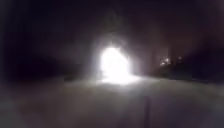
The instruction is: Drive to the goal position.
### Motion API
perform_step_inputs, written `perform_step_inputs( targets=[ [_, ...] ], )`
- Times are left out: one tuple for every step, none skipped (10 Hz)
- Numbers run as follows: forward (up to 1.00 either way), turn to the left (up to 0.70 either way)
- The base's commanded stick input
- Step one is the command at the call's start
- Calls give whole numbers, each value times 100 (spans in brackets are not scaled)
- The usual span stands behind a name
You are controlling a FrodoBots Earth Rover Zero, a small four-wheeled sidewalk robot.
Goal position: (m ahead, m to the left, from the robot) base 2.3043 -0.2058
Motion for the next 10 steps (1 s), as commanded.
perform_step_inputs(
  targets=[
    [100, -3],
    [100, -3],
    [100, -3],
    [100, -4],
    [100, -5],
    [100, -5],
    [100, -5],
    [100, -4],
    [100, -3],
    [100, -2]
  ],
)
